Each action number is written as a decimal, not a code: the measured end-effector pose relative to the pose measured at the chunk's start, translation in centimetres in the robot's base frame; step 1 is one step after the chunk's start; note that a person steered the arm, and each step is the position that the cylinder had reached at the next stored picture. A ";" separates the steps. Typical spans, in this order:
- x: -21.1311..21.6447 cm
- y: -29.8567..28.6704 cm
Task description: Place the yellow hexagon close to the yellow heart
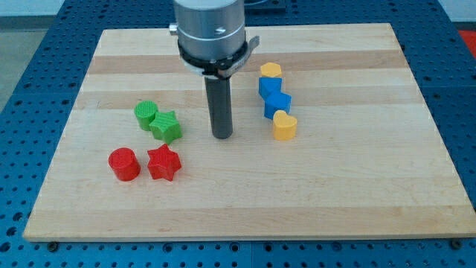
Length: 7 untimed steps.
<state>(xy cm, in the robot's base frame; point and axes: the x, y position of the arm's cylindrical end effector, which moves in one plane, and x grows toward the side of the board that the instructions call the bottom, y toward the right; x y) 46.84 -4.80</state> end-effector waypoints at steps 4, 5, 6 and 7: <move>4.6 -7.0; 4.6 -1.1; 2.4 2.4; -2.0 3.7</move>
<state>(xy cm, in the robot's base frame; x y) 44.85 -1.07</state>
